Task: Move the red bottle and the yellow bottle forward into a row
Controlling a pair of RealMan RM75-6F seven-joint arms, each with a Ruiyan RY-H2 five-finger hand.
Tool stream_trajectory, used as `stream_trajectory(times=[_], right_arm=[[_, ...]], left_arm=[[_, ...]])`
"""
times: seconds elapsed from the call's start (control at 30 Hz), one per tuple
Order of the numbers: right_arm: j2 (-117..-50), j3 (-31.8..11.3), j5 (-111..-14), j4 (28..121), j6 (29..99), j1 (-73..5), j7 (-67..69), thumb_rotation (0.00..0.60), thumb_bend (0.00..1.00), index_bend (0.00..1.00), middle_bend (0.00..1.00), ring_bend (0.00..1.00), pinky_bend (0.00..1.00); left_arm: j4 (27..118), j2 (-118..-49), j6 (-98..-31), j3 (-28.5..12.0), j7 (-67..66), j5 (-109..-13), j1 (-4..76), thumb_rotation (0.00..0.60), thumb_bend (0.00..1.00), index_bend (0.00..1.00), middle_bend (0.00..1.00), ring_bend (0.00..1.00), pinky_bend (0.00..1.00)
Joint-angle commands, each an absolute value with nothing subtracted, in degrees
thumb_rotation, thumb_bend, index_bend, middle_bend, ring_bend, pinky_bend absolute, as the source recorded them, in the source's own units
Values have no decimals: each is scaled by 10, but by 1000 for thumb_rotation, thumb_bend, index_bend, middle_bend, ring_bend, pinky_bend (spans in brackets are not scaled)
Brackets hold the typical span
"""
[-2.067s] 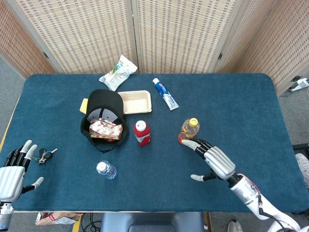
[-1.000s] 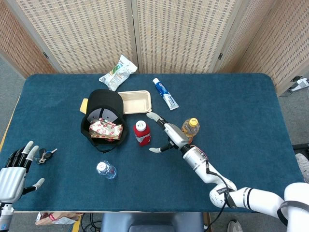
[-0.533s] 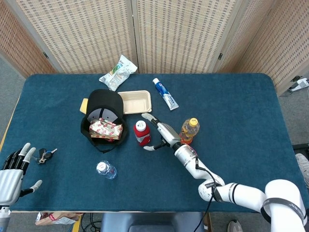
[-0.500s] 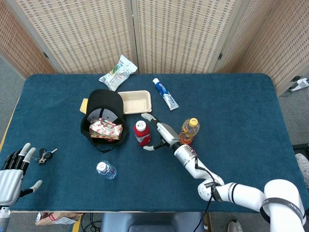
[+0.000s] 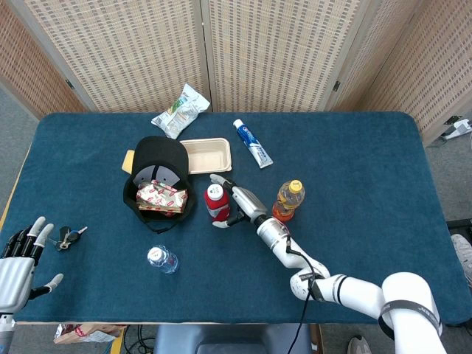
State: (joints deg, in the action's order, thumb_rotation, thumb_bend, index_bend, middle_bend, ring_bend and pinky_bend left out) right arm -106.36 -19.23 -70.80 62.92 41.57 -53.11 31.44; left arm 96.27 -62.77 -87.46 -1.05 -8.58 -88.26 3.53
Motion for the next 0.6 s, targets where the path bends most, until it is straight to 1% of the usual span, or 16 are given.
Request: stream_trajectory(times=[0.03,0.17,0.27,0.33,0.4,0.47,0.6], right_arm=[[-1088,-198,-713,603,430,-537,327,600,121,204,223,97,158],[-1110,-202,-720,578,437,-543,346,600,217,351,316,175,221],[-1120,-201,-729,565,450,-542,357,600,280,455,391,250,288],[-1121,-198,-736,564,456,-540,366,600,305,509,436,306,338],[-1116,-194,-744,570,461,-536,378,600,320,544,466,347,388],[-1105,-186,-755,584,466,-530,389,600,326,562,482,367,417],[-1072,-168,-782,638,480,-513,412,600,332,571,489,377,431]], left_arm=[[963,-627,-874,-10,-87,-883,35,600,139,0,0,0,59],[964,-624,-877,-10,-88,-882,33,600,140,0,0,0,59],[965,-623,-878,-9,-88,-880,31,600,139,0,0,0,59],[964,-623,-878,-9,-87,-880,30,600,139,0,0,0,59],[963,-623,-878,-9,-87,-879,30,600,139,0,0,0,59],[963,-623,-878,-9,-87,-879,30,600,139,0,0,0,59],[963,-623,-879,-10,-88,-878,30,600,140,0,0,0,59]])
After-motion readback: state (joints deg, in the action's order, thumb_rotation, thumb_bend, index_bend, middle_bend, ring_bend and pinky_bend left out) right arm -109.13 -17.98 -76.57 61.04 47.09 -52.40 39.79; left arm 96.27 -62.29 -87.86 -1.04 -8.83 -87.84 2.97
